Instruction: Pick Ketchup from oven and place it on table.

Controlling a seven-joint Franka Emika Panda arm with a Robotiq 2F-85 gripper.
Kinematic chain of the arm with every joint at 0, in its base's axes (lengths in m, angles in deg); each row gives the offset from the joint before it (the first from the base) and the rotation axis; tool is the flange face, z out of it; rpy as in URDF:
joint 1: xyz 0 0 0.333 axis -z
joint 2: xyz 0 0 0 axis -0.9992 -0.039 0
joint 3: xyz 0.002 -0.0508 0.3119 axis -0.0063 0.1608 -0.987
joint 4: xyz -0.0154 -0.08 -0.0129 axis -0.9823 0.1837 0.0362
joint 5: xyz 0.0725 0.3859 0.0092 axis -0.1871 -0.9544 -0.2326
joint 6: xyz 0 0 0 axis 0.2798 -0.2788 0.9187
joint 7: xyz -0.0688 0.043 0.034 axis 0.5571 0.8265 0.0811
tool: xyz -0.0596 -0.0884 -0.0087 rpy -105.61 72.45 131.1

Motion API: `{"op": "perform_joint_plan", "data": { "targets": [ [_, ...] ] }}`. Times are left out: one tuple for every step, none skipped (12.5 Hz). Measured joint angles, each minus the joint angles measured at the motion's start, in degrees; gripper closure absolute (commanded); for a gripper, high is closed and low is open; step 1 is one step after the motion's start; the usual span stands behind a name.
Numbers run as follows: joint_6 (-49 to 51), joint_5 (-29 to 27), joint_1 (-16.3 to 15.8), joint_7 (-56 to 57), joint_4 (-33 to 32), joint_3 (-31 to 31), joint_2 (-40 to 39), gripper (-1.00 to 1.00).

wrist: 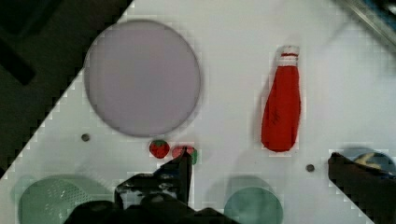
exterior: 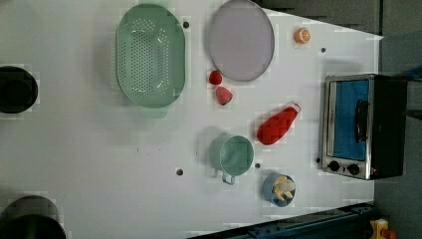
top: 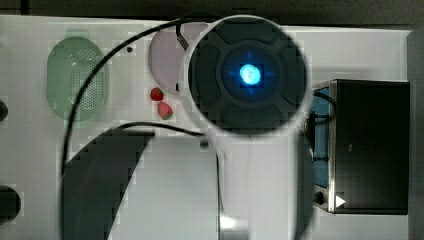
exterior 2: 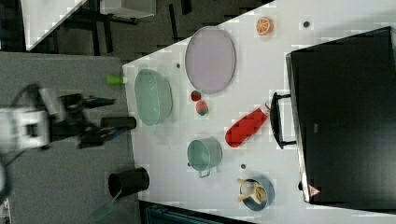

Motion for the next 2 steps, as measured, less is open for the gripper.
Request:
{"op": "perform_joint_plan", "data": {
  "targets": [
    [3.5, 0.0, 0.0, -0.1, 2.4, 0.2, 1.1, -1.00],
    [6.4, 0.6, 0.3, -0.3, 4.6, 0.2, 1.4, -1.00]
  ]
}}
